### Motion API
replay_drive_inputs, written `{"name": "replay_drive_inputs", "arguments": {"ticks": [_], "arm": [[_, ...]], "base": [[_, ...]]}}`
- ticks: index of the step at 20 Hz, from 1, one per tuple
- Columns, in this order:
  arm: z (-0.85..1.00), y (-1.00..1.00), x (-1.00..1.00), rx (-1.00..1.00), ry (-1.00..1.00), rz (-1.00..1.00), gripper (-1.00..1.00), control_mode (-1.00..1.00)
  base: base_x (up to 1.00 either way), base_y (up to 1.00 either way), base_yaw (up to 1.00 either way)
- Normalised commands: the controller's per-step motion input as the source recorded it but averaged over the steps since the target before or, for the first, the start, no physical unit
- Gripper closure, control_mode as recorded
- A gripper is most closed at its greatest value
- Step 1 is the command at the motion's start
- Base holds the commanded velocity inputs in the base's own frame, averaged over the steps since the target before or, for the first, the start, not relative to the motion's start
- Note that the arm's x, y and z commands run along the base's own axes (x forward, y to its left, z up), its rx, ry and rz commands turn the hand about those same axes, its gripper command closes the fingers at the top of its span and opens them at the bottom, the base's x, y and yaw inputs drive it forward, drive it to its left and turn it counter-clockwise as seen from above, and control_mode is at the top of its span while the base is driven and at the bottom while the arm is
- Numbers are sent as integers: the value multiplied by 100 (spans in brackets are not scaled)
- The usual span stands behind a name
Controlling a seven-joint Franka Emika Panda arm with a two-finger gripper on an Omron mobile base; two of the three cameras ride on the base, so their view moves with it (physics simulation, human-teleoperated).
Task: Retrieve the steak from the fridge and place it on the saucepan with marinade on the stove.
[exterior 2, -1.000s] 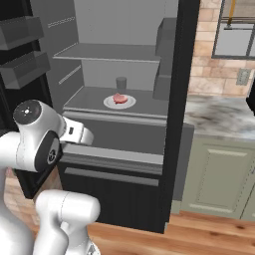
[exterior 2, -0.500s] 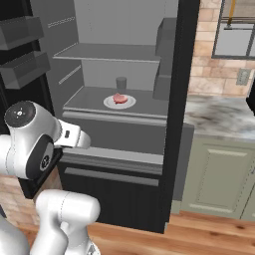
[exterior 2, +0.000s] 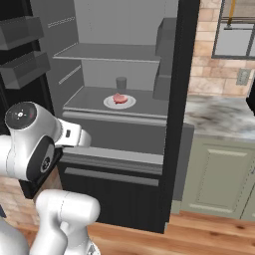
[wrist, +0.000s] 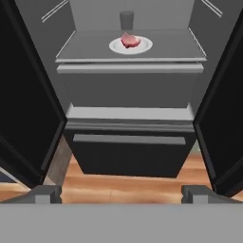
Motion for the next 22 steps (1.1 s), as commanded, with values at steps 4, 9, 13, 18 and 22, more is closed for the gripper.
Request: {"name": "replay_drive_inputs", "arguments": {"ticks": [4,9,13,18,22], "arm": [[0,0,0,0,0,0,-100,100],[0,0,0,0,0,0,-100,100],[0,0,0,0,0,0,-100,100],[0,0,0,0,0,0,-100,100],[0,0,0,0,0,0,-100,100]], "base": [[0,0,0],[28,0,0],[59,0,0],[72,0,0],[86,0,0]]}}
